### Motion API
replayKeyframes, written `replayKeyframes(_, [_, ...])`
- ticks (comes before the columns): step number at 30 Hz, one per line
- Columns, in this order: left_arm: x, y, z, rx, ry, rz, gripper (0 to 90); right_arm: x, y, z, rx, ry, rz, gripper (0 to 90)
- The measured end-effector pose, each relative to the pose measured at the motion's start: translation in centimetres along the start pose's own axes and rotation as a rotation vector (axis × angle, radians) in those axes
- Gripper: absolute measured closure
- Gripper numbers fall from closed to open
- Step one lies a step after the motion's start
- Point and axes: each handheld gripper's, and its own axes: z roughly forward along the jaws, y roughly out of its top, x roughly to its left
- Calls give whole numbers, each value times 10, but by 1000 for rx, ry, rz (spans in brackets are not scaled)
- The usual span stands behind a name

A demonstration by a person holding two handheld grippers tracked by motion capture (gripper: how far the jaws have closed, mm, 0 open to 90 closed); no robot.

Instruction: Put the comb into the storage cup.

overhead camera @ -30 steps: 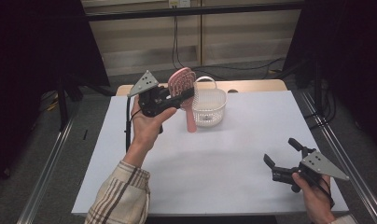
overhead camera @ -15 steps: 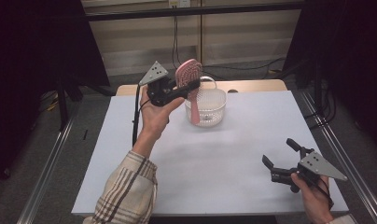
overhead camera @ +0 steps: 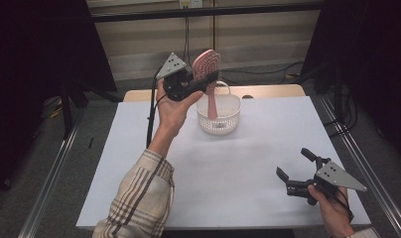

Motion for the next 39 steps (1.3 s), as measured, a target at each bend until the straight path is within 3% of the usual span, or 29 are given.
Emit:
replayKeyframes(15, [15, -2, 16, -34, 57, 13, 633, 0, 0, -1, -2, 8, 5, 1])
replayKeyframes(18, [16, -5, 17, -30, 62, 8, 632, 0, 0, -1, -1, 8, 2, 1])
replayKeyframes(21, [16, -9, 20, -15, 71, 29, 632, 0, 1, -1, -5, 9, 4, 2])
replayKeyframes(30, [24, -20, 29, 0, 96, 3, 632, -1, 1, -2, -9, 4, 12, 1])
replayKeyframes(39, [25, -35, 41, 31, 112, 16, 632, -1, 0, -1, 5, 16, 5, 1])
